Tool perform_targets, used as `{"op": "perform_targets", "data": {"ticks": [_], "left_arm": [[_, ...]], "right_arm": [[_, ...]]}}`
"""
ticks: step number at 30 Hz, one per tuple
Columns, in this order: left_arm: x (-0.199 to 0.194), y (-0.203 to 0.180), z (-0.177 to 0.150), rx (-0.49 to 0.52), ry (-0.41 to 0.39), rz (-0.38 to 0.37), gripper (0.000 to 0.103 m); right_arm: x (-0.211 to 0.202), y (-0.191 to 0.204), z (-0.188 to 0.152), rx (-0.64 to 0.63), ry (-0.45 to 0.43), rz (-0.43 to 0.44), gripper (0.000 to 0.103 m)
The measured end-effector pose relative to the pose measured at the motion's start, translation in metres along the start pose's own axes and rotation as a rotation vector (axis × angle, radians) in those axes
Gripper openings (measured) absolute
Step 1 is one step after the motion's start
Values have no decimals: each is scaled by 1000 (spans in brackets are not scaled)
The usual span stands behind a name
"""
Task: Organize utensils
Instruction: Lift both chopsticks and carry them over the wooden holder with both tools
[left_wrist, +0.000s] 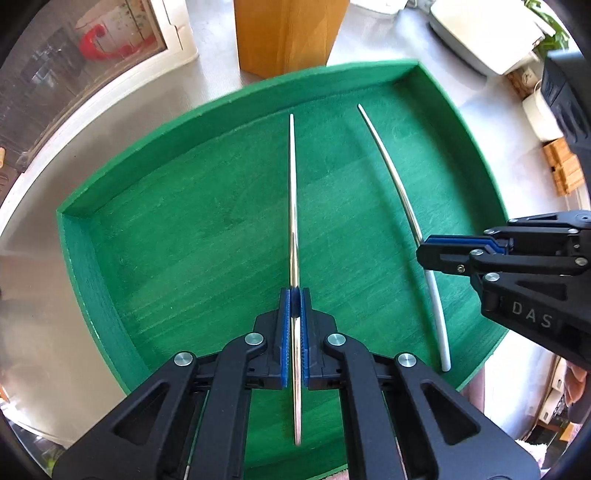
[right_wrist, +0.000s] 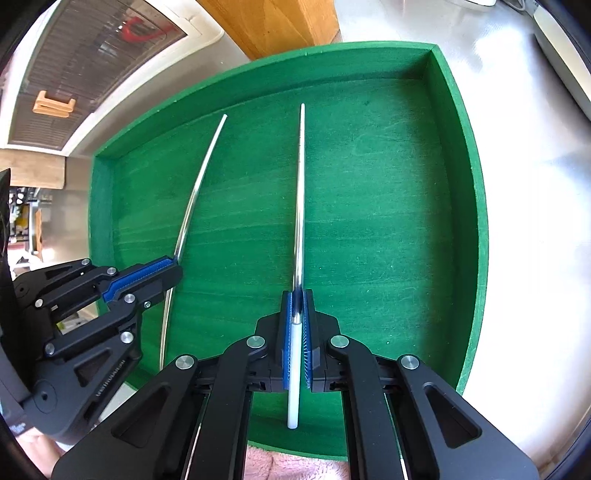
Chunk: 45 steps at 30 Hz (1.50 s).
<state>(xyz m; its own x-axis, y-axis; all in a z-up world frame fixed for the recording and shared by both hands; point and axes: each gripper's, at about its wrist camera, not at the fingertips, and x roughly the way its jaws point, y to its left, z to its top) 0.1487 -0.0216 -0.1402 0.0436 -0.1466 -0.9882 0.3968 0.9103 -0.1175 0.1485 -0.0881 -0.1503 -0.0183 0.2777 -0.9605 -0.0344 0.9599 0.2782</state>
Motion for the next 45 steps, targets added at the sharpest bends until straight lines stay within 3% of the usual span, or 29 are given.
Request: {"op": "perform_targets", "data": {"ticks": [7,12,18,25,33,41,45], "left_arm": [[-32,10,-10,-13,-107,-31,4],[-64,14,-18,-35,-269,-45,4],[-107,-1,-33,-7,-519,15,4],[-165,-5,-20,-21,-788,84,4],[-200,-4,6,-55,-1019,63,4],[-196,-5,49,-35,-1182,-23,4],[-178,-4,71,-30,-1207,-58,4]], "right_arm": [[-23,-13,-5,-19,-53,36,5],[-51,-13,-15,-63,-169,83,5],[-106,-10,-35,-155,-455,97,5],[-176,0,-38,-221,-782,66,6],[-210,1,-7,-234,-1020,105,6],[-218,-5,31,-246,-1166,135,6],[-212,-7,55,-271,-1189,159,6]]}}
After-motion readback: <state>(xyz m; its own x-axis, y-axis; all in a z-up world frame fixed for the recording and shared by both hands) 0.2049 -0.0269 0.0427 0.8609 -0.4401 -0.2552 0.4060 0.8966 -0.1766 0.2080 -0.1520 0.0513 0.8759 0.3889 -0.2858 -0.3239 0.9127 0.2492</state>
